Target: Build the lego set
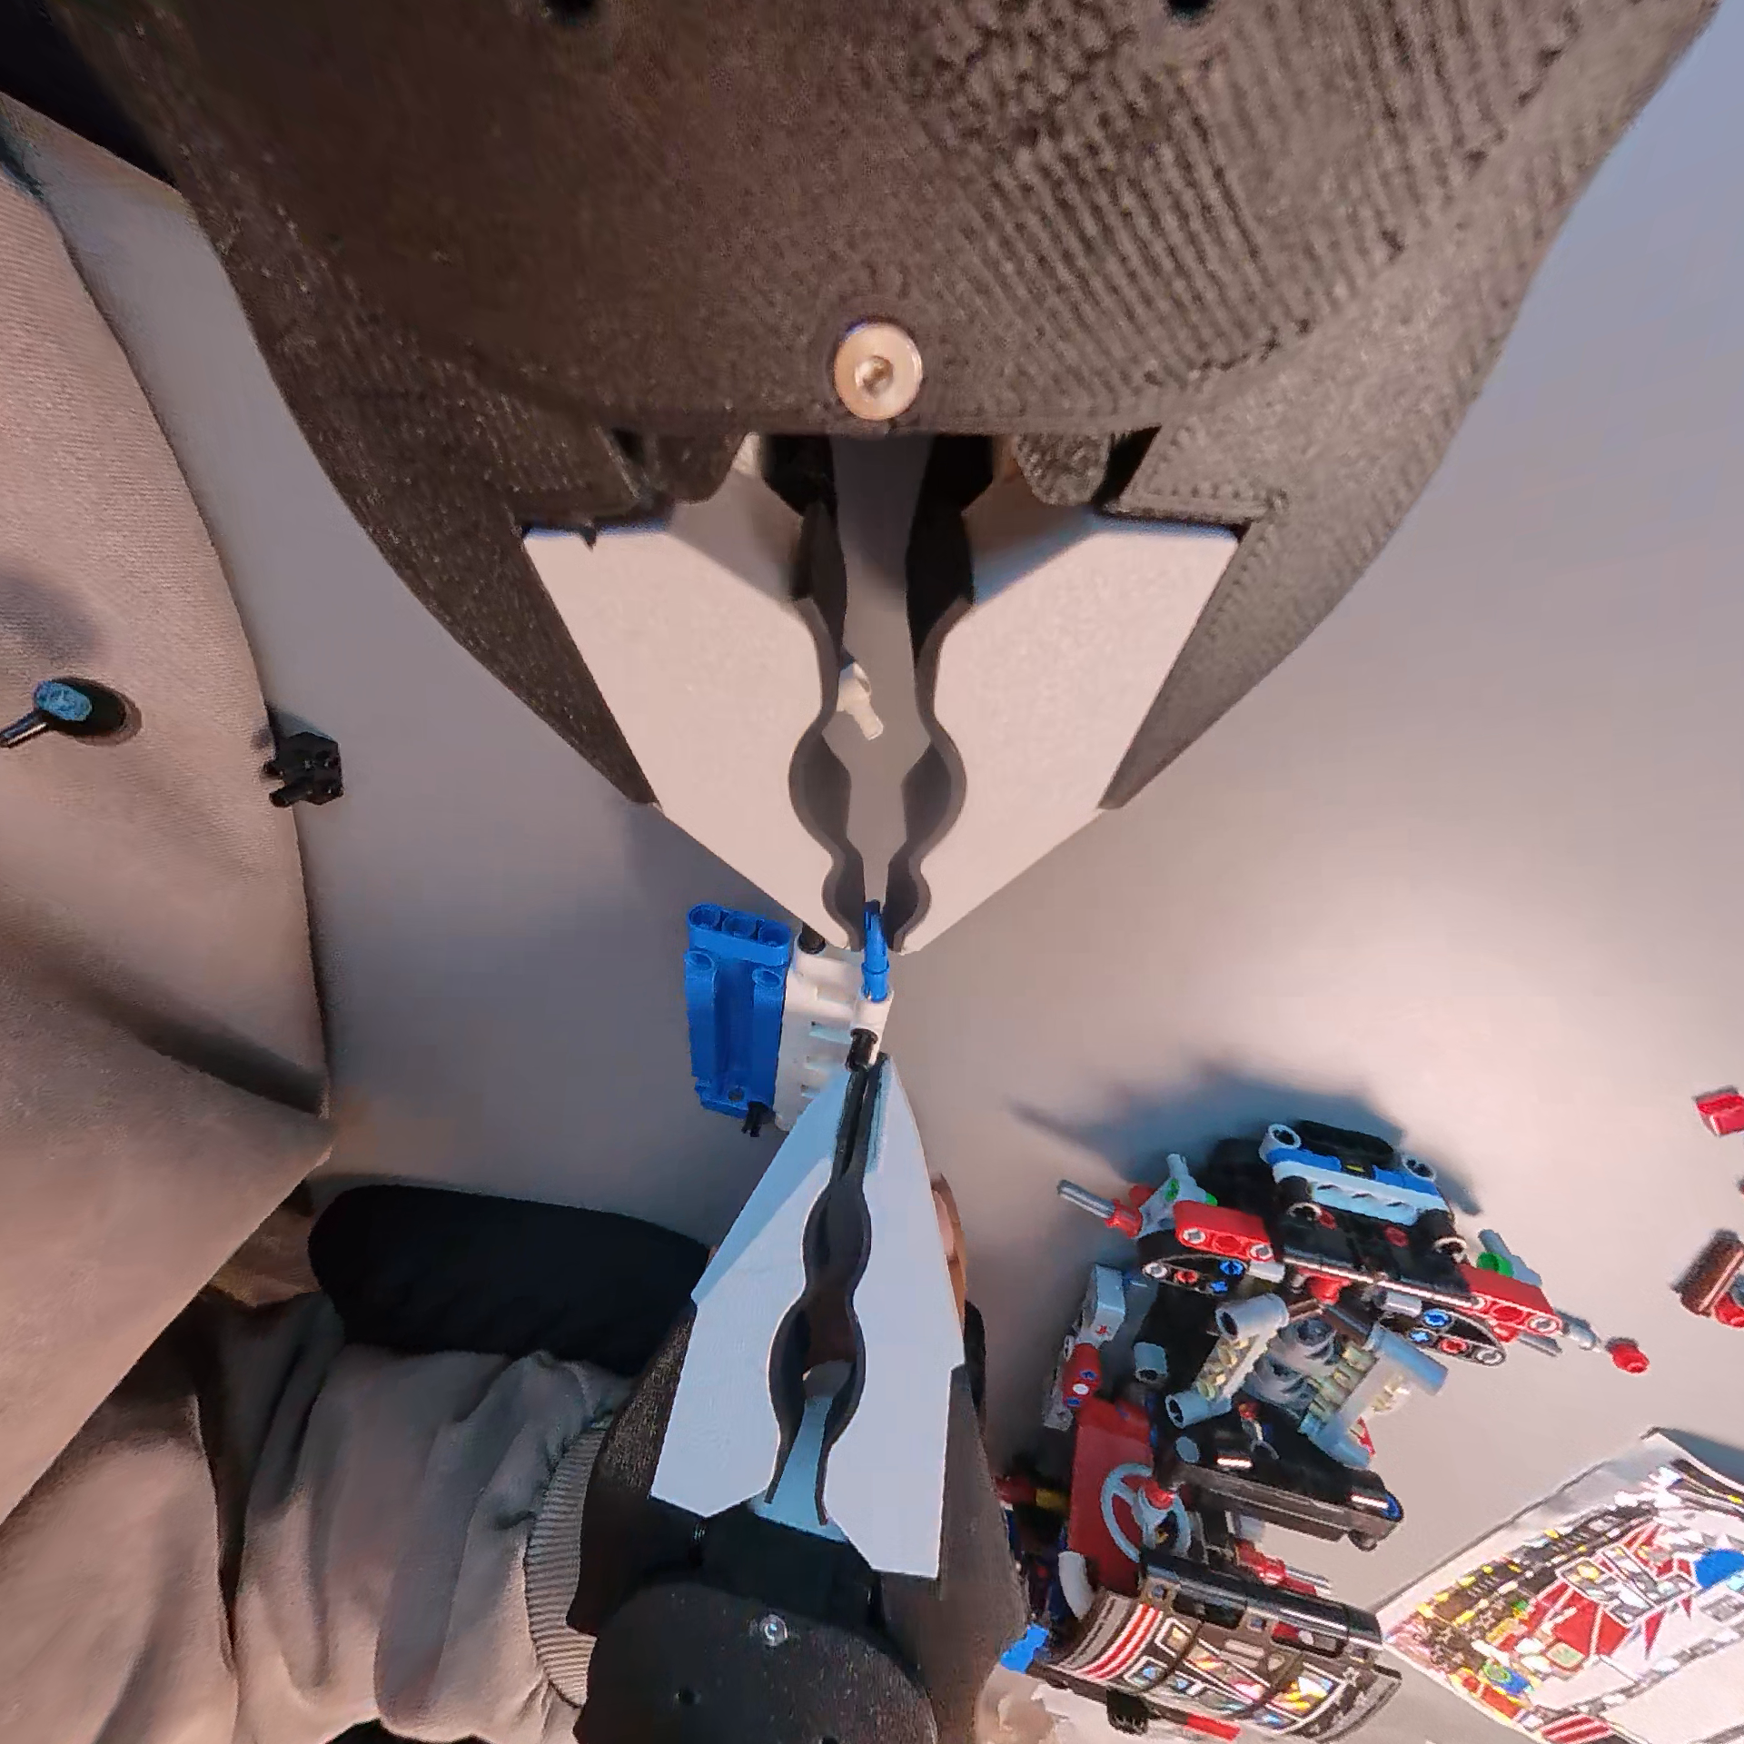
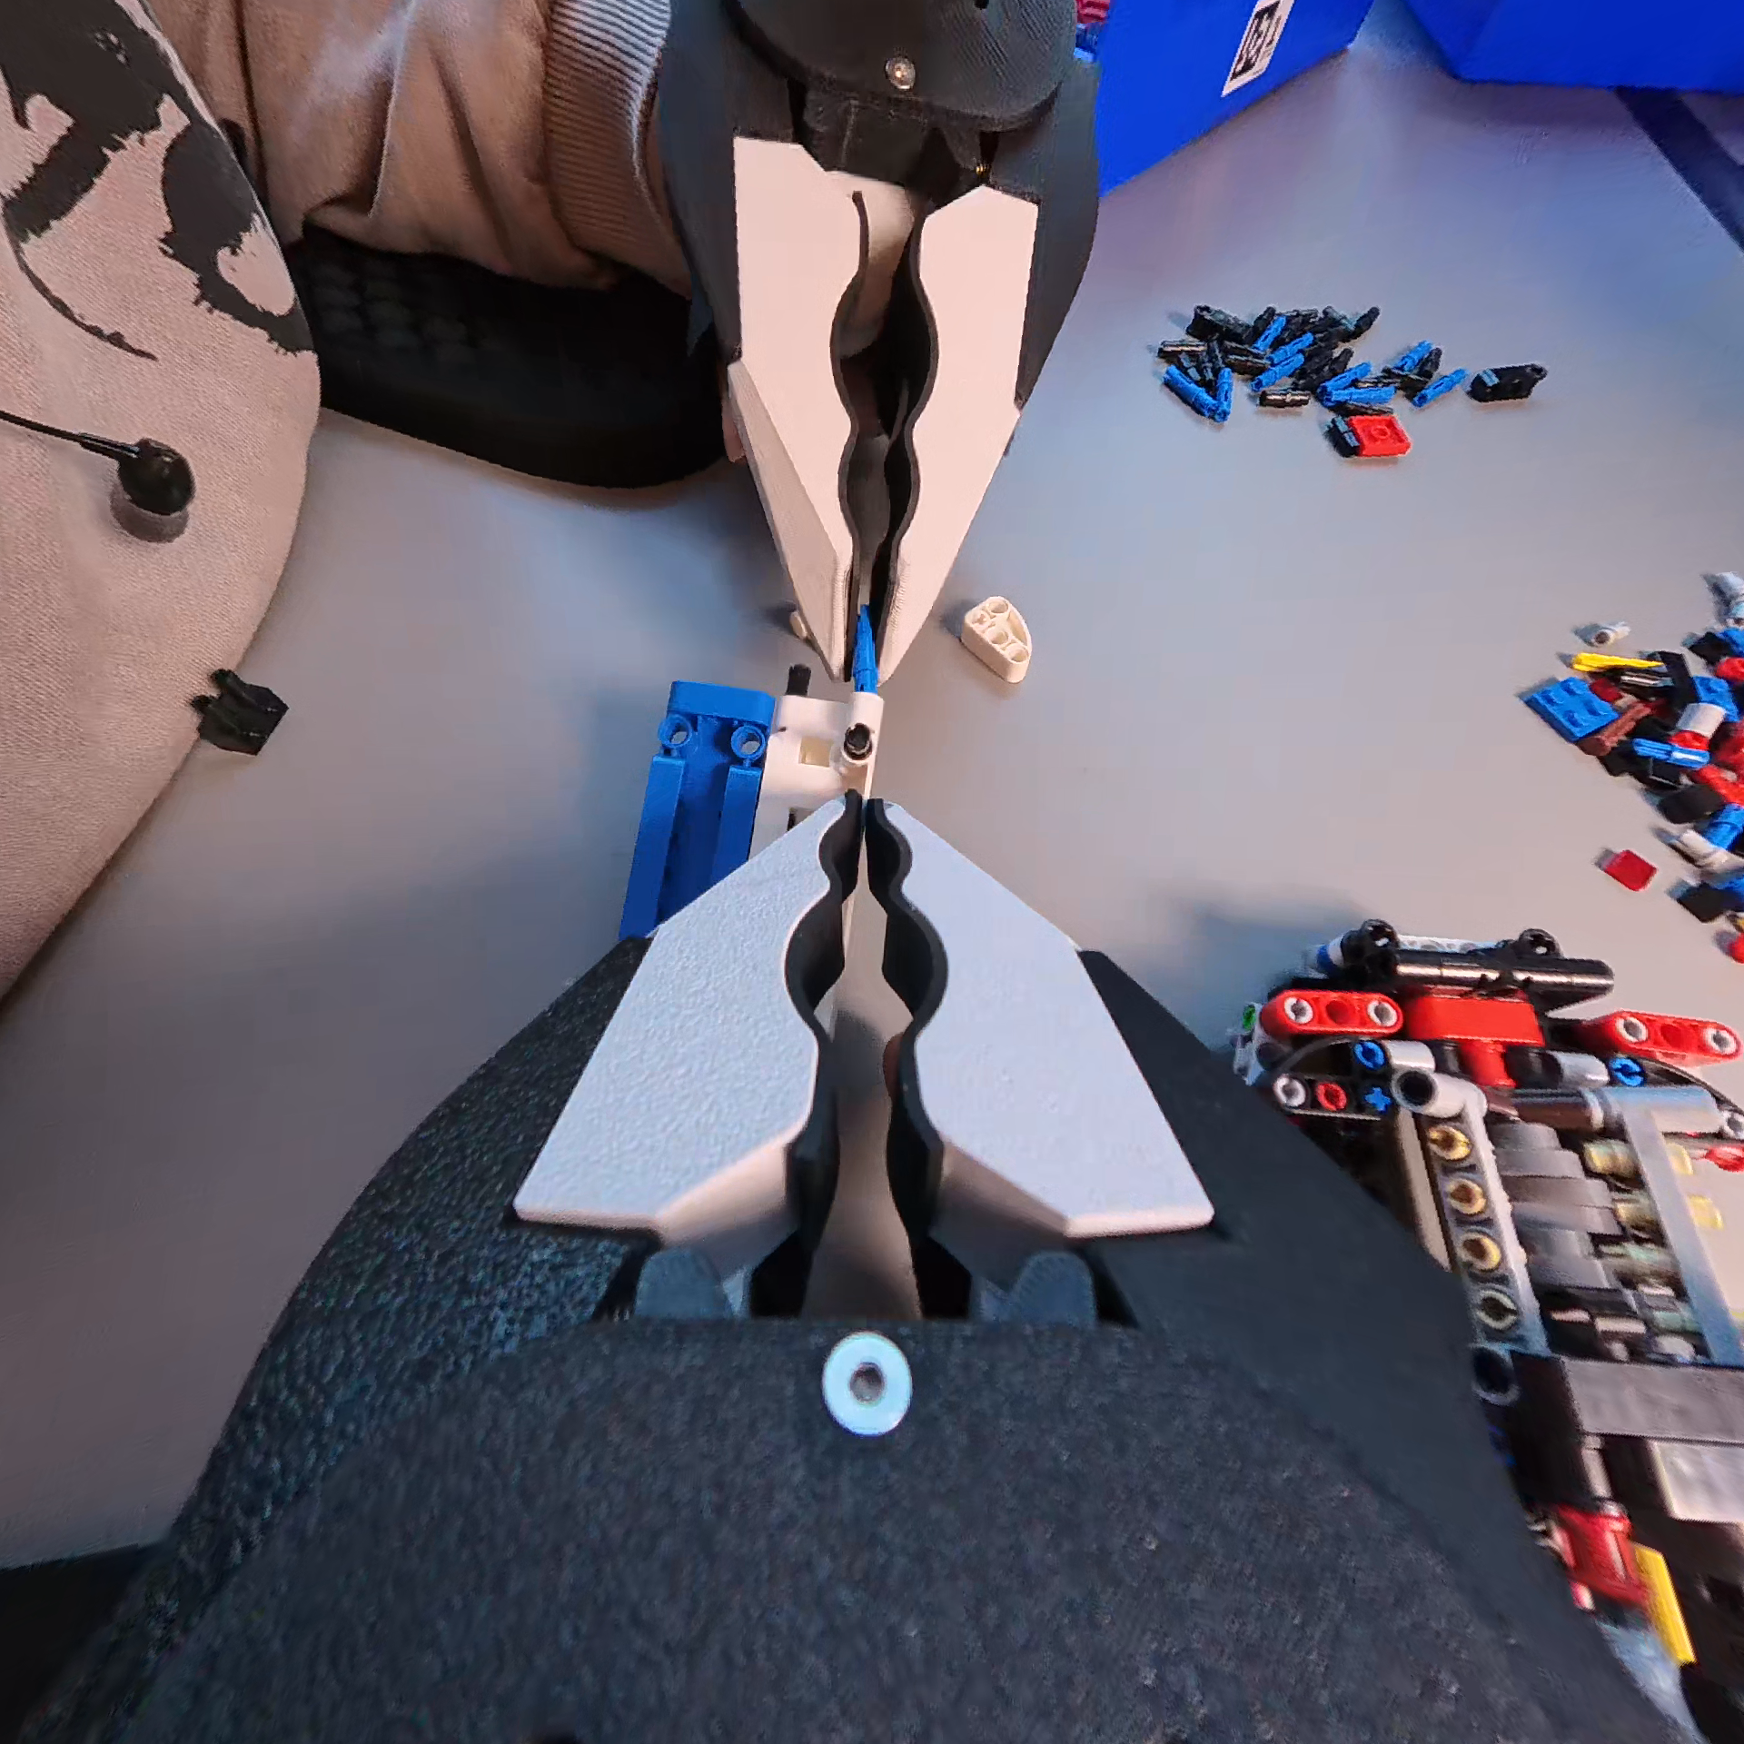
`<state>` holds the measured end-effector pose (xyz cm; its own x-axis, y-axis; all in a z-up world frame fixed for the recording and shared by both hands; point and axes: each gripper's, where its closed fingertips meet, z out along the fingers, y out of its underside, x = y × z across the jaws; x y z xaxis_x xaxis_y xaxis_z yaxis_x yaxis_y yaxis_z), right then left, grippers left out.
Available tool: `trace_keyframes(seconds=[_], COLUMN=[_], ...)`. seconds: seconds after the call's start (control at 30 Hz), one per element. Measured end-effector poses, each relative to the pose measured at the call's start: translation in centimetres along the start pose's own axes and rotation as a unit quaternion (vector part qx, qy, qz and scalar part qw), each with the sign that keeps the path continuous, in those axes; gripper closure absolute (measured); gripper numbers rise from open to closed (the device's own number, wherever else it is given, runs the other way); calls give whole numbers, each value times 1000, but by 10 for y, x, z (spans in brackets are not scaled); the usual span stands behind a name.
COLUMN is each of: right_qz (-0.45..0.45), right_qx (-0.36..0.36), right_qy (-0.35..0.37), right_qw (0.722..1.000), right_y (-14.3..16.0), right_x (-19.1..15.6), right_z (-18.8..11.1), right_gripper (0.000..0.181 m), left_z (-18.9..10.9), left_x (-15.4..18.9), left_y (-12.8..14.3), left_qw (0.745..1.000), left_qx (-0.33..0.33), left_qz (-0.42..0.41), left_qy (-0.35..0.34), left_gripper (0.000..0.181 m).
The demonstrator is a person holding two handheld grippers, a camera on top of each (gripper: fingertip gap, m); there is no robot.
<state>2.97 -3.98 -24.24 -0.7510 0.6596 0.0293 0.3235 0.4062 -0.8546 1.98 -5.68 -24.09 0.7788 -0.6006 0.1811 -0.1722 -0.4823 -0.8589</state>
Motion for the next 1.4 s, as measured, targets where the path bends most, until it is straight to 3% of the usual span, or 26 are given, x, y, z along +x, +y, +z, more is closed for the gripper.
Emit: trace_keyframes(seconds=[0.17, 0.53, 0.63, 0.73, 0.87, 1.1, 1.23, 1.4], right_qz=[-18, -34, -44, -42, -56, -61, -44, -29], right_qx=[-13, -59, -81, -89, -112, -121, -81, 34], right_qy=[-9, 2, 7, 24, 41, 59, 75, 111], right_qw=[1000, 998, 996, 995, 991, 989, 993, 993], right_y=[2, 11, 14, 16, 20, 22, 10, -38], right_x=[-7, -4, -2, 3, 7, 11, 18, 26], right_z=[4, 9, 10, 7, 8, 7, -3, -17], right_gripper=[181, 181, 181, 181, 181, 181, 168, 162], left_z=[8, 15, -3, -29, -33, -20, -19, -24], left_x=[7, 2, -2, -25, -49, -46, -43, -16], left_y=[9, 21, 5, 1, 31, 37, 26, -32], left_qw=[997, 992, 997, 998, 989, 984, 989, 995], left_qx=[-35, -84, -44, -17, -91, -142, -99, 72], left_qz=[63, 88, 56, 4, -30, -21, -28, -69], left_qy=[-2, -27, -23, -67, -114, -107, -106, -32], left_gripper=[179, 174, 165, 161, 158, 168, 168, 168])
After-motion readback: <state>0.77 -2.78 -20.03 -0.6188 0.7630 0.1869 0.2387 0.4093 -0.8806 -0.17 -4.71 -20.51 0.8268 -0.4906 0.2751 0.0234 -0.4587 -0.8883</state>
